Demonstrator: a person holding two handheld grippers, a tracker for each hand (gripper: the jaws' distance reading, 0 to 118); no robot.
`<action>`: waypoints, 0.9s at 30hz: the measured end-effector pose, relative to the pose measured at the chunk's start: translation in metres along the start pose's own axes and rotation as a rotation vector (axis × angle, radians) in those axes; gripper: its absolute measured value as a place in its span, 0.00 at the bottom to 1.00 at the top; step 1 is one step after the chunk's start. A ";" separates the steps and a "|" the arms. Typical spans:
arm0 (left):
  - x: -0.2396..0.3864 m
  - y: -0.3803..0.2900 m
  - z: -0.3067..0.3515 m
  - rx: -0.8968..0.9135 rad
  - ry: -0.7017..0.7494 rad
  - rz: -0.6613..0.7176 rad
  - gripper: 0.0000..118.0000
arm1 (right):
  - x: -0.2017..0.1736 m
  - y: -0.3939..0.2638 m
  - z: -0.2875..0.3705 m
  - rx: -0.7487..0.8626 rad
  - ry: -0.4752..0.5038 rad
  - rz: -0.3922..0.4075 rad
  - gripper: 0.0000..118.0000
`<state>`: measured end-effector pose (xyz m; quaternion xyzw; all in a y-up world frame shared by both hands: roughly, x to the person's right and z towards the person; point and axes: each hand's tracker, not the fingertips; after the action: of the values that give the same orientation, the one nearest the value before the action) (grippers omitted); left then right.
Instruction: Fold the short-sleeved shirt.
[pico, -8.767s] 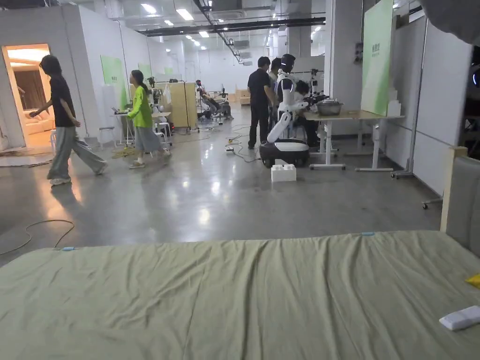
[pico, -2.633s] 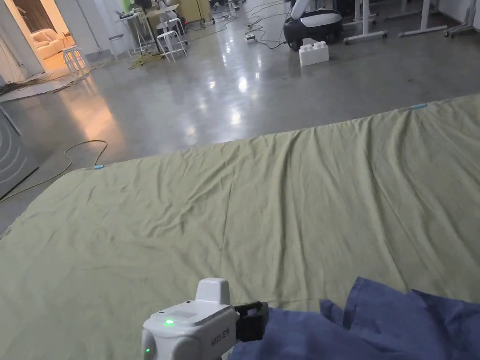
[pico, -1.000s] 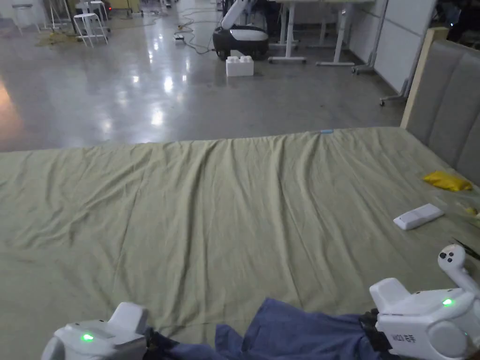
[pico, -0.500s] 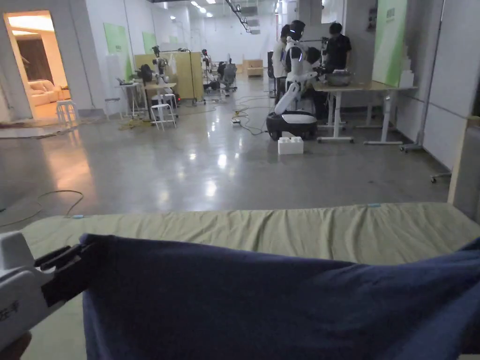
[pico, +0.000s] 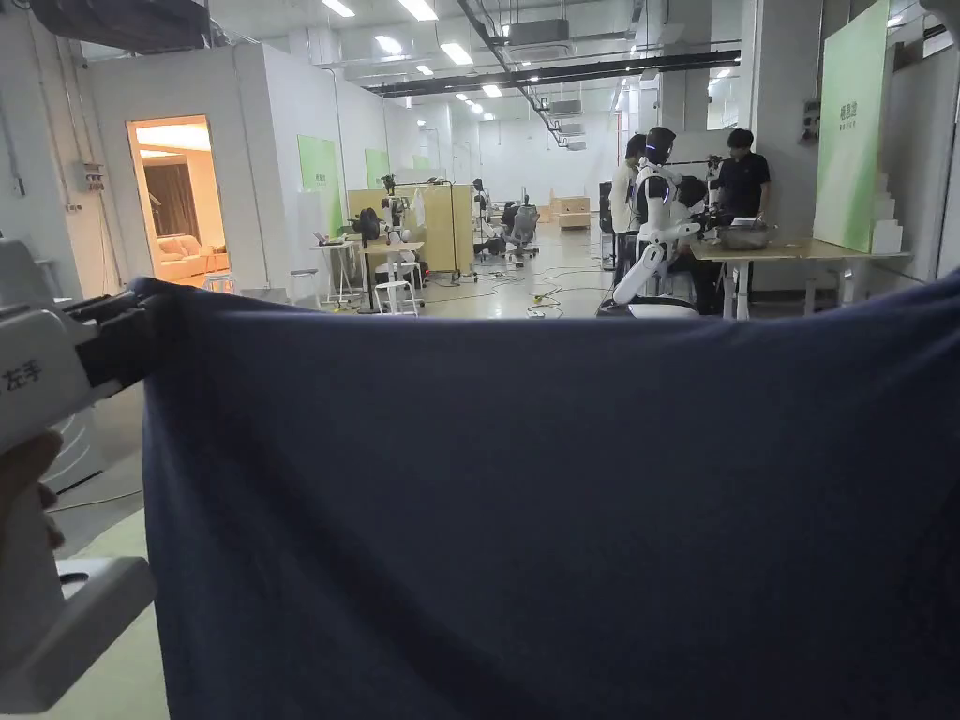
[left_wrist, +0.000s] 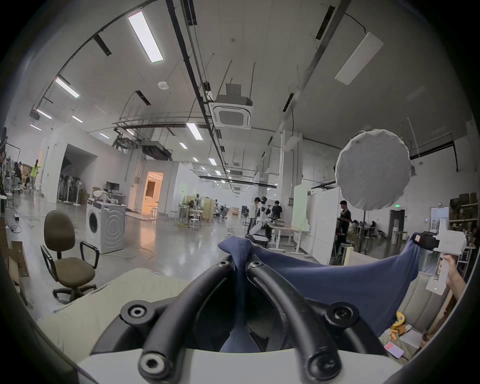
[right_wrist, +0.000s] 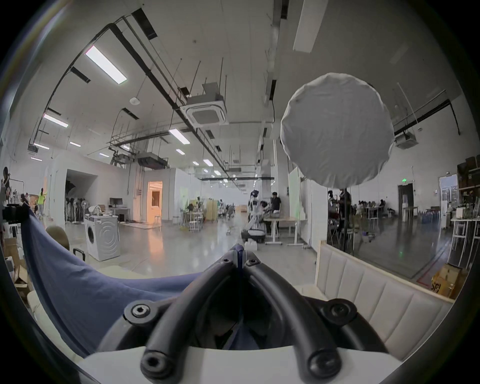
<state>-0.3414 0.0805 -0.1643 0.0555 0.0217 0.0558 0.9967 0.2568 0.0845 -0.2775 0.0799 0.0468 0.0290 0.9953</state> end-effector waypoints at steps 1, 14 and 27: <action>0.003 0.000 -0.002 -0.004 -0.002 0.002 0.05 | -0.002 0.006 -0.006 0.005 -0.004 0.010 0.01; 0.015 -0.010 -0.080 -0.022 -0.002 -0.052 0.05 | -0.014 -0.029 -0.113 -0.333 0.412 -0.307 0.01; 0.040 -0.030 -0.195 -0.142 0.010 -0.137 0.05 | -0.009 0.007 -0.168 -0.064 -0.159 0.072 0.01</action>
<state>-0.3075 0.0761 -0.3624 -0.0172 0.0261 -0.0106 0.9995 0.2307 0.1176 -0.4409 0.0516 -0.0364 0.0597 0.9962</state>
